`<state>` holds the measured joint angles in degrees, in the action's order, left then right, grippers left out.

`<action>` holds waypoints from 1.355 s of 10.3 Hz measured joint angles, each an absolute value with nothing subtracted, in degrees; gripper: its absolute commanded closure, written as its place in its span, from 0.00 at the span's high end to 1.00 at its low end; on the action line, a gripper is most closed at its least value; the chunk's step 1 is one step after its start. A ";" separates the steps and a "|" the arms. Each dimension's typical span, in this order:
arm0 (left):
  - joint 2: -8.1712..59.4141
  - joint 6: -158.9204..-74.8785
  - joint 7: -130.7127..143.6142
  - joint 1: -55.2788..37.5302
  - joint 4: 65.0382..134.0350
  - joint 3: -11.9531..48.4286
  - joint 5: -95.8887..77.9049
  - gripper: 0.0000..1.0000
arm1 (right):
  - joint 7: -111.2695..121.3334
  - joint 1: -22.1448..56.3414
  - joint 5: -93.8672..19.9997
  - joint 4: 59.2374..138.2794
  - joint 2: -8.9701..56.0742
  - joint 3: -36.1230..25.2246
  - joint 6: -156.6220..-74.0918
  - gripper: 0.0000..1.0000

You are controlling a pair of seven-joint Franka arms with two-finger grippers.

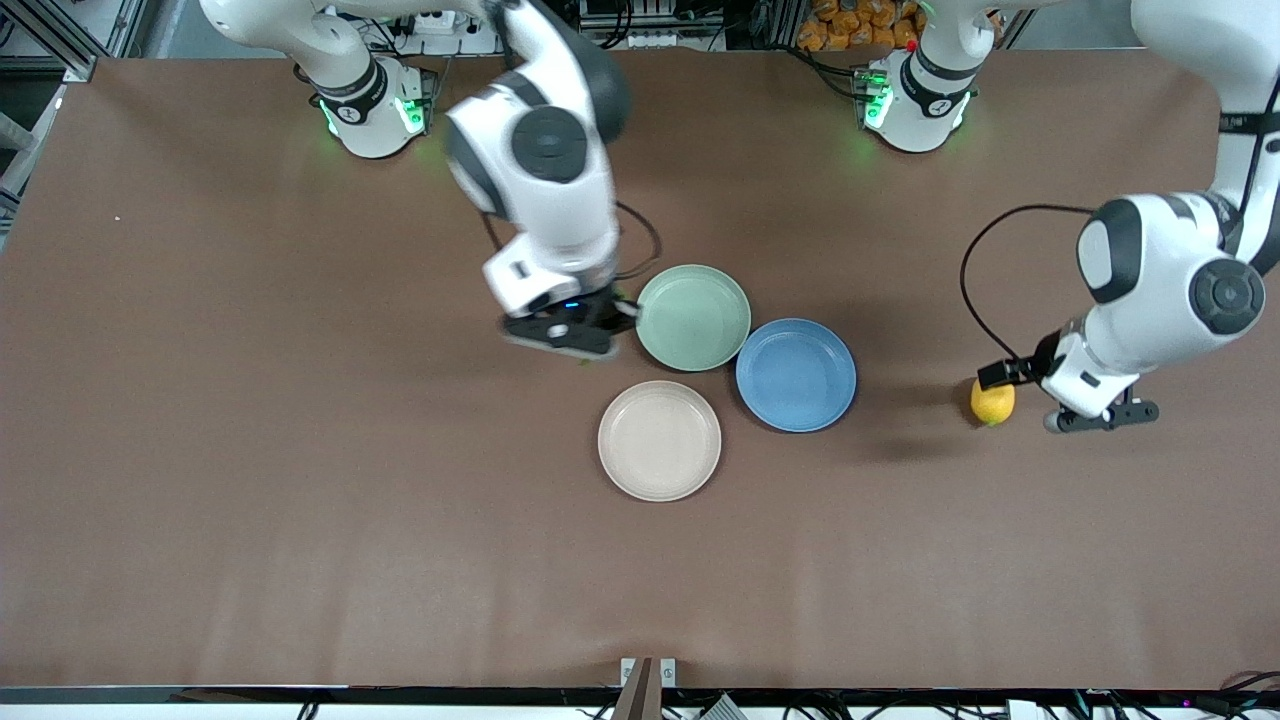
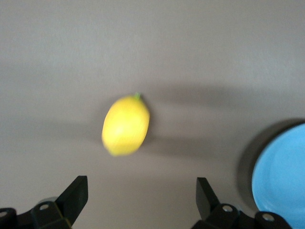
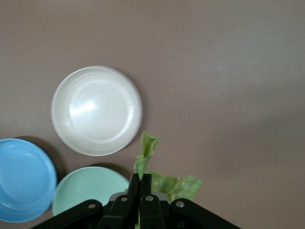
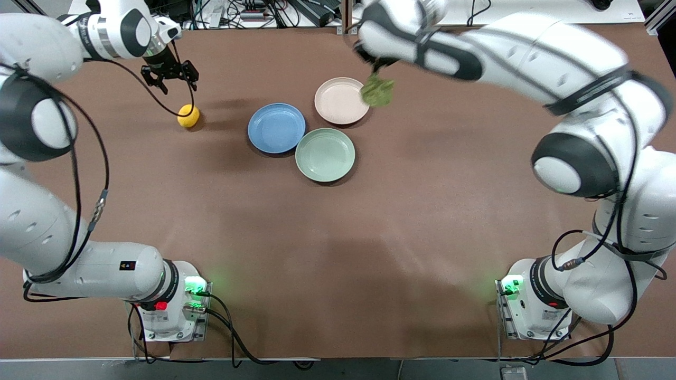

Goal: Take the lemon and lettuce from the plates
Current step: 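Carry the lettuce away with the right gripper while the left releases lemon, then lower the lettuce onto the table and open the right gripper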

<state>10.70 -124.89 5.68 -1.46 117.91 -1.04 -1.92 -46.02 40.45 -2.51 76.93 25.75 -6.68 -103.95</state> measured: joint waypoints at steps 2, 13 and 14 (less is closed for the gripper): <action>2.24 -124.90 5.68 -1.31 125.05 -1.04 -1.93 1.00 | -35.65 33.17 -3.14 77.25 23.15 -8.45 -97.31 0.00; 1.09 -97.85 5.29 -1.55 91.66 -0.11 -0.56 1.00 | 4.94 1.69 -3.81 98.22 29.11 -7.07 -123.30 0.58; 1.91 -96.08 3.40 -1.56 89.77 -0.05 -0.56 1.00 | 4.94 1.72 -3.81 98.90 30.52 -6.50 -125.35 1.00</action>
<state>1.91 -96.08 3.40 -1.56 89.77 -0.05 -0.56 4.94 1.72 -3.81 98.90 30.52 -6.50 -125.35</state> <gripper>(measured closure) 0.000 0.974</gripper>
